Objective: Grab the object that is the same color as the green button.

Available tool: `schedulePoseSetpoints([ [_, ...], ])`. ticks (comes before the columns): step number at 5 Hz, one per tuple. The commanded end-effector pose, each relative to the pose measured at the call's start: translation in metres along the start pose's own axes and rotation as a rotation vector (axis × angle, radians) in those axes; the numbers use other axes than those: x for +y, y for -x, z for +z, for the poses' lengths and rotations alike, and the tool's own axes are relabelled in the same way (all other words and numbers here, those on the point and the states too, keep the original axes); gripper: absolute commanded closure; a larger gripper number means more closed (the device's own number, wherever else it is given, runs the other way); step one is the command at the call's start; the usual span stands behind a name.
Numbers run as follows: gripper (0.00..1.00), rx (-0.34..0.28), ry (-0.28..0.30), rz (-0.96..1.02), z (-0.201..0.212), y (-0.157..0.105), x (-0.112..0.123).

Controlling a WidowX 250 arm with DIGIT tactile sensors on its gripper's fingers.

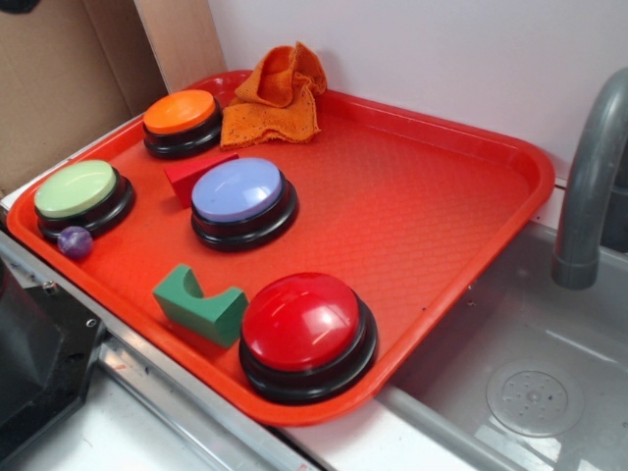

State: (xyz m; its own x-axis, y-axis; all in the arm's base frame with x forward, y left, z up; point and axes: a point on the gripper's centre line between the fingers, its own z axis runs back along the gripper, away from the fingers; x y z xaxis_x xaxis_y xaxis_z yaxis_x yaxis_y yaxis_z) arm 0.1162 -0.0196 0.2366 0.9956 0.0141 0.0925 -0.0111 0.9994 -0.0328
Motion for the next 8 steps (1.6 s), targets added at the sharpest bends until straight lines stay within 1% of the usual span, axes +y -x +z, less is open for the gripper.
schedulePoseSetpoints([
  [1,0.00,0.000,0.000,0.000,0.000,0.000,0.000],
  [2,0.00,0.016,-0.004,-0.214,-0.022,-0.007,-0.014],
  [3,0.00,0.006,-0.014,-0.418,-0.039,-0.012,-0.025],
  [4,0.00,-0.024,0.046,-0.638,-0.070,-0.016,-0.031],
  [5,0.00,-0.032,0.031,-0.841,-0.112,-0.016,-0.033],
  [6,0.00,-0.088,0.019,-1.006,-0.131,-0.020,-0.034],
  [7,0.00,-0.073,0.035,-1.138,-0.149,-0.022,-0.046],
  [8,0.00,-0.091,0.068,-1.324,-0.162,-0.017,-0.062],
])
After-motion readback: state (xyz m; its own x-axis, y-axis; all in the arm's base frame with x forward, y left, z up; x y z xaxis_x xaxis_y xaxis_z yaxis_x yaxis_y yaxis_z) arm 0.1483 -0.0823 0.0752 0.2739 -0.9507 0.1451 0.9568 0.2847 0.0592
